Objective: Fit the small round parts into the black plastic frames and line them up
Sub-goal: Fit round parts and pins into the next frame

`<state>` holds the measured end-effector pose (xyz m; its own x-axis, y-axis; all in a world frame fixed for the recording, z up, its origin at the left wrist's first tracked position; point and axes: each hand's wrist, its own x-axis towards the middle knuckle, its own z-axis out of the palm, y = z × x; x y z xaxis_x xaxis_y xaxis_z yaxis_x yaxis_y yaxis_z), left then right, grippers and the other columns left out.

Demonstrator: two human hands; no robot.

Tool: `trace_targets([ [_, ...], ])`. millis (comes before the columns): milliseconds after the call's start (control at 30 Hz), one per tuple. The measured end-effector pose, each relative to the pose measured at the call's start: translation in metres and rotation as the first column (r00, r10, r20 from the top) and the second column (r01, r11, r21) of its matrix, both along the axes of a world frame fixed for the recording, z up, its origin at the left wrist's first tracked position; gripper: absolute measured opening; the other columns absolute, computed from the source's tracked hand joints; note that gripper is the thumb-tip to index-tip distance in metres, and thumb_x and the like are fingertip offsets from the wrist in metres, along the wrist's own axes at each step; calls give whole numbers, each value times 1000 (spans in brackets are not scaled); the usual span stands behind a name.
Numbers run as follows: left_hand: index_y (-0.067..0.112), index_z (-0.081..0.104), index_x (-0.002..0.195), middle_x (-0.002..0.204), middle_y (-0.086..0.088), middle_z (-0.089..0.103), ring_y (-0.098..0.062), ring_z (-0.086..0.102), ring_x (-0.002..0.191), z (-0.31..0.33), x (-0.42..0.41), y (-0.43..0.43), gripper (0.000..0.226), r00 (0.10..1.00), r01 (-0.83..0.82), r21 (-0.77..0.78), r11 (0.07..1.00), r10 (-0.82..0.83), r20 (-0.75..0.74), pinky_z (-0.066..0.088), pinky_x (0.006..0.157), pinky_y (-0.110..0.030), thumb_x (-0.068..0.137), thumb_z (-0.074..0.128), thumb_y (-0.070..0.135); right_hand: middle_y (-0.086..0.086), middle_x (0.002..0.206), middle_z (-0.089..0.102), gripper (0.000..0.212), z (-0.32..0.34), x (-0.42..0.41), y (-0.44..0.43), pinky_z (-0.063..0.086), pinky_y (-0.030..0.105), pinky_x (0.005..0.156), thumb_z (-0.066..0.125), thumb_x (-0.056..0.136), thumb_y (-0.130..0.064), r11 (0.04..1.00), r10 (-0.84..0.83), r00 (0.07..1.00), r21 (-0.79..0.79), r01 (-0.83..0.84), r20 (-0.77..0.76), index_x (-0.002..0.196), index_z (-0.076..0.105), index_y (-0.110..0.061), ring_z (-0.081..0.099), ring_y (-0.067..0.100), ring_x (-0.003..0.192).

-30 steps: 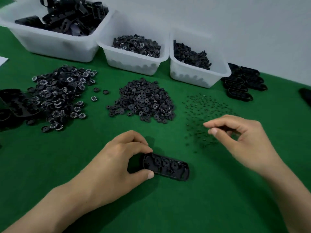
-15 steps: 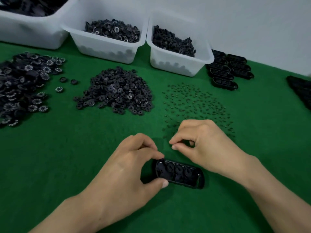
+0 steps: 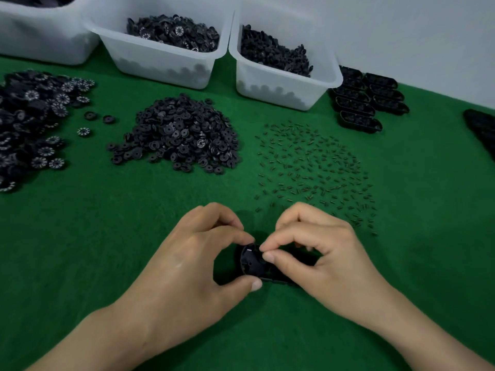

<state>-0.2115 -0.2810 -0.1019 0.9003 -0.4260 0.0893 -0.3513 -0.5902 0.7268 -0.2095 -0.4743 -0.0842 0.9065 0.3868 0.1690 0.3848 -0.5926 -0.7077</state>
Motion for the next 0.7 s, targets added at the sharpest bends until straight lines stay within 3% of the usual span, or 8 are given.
trace_targets([
  [400, 30, 67, 98, 100, 23, 47, 1, 46, 101, 1, -2, 0, 43, 1000, -16, -2, 1000, 16, -16, 33, 88, -9, 63, 64, 54, -9, 78, 56, 6, -5, -2, -2, 37, 12, 65, 71, 74, -14, 999, 8, 1000, 48, -9, 22, 77, 72, -19, 55, 6, 72],
  [700, 29, 68, 97, 100, 23, 48, 1, 47, 100, 1, -1, -1, 41, 1000, -15, 1, 1000, 15, -8, 33, 88, -9, 63, 64, 53, -11, 78, 57, 5, -3, -2, -2, 36, 11, 65, 70, 74, -12, 999, 7, 999, -33, -5, 35, 75, 70, -17, 54, 4, 71],
])
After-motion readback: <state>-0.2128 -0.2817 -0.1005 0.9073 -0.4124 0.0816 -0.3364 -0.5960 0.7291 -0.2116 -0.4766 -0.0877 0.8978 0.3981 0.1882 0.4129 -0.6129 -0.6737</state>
